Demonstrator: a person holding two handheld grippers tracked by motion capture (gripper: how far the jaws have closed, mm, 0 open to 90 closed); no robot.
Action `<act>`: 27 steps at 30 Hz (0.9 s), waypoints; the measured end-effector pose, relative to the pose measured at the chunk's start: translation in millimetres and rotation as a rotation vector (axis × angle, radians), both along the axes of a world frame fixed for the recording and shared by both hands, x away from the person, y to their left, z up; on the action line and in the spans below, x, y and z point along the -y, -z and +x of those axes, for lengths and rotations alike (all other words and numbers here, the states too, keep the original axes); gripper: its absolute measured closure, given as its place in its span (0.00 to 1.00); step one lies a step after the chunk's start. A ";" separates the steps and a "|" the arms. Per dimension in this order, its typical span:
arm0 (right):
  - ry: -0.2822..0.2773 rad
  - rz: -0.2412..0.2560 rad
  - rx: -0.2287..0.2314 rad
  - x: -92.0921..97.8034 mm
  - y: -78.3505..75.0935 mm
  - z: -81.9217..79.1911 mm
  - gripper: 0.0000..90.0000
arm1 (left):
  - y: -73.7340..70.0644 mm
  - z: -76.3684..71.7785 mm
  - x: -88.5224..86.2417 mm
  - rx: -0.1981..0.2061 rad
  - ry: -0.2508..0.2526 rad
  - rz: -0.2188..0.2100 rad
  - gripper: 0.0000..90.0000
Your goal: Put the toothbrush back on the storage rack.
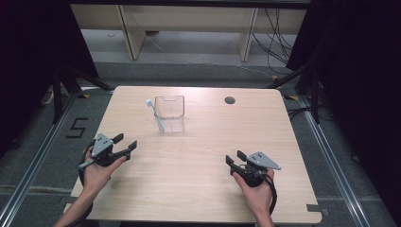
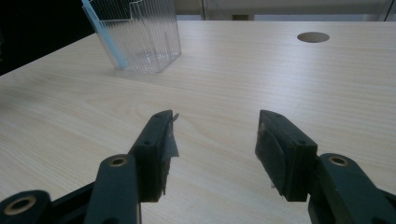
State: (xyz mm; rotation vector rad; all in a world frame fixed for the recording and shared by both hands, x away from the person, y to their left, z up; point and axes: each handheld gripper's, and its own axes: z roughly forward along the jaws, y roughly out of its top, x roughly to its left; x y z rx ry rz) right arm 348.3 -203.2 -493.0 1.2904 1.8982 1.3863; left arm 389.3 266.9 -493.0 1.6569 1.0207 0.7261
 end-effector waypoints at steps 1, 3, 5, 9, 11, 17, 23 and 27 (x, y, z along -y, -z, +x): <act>-0.004 0.003 -0.004 -0.1 -0.1 -0.1 0.52 | 2.9 -3.6 -2.3 -0.004 -0.003 -0.002 0.39; -0.005 0.011 0.004 -1.4 0.8 0.7 0.52 | 5.6 -6.6 -4.5 -0.001 -0.006 -0.003 0.39; 0.005 0.023 0.004 -2.9 1.0 -0.2 0.52 | 7.6 -10.2 -6.5 -0.007 -0.012 -0.001 0.39; -0.005 0.018 0.011 -2.1 1.4 1.1 0.52 | 12.2 -17.1 -10.2 -0.007 -0.017 -0.001 0.38; -0.006 0.017 0.013 -2.1 1.6 1.1 0.52 | 13.7 -18.2 -10.8 -0.001 -0.018 -0.008 0.38; -0.007 -0.005 0.012 -1.1 1.9 0.9 0.52 | 20.9 -25.9 -15.8 0.001 -0.028 -0.011 0.38; -0.001 0.008 0.006 -2.8 1.9 -0.1 0.52 | 26.3 -29.6 -20.5 0.016 -0.039 -0.013 0.38; -0.015 -0.004 0.019 -2.5 2.4 1.4 0.52 | 29.7 -30.8 -22.0 0.023 -0.039 -0.016 0.38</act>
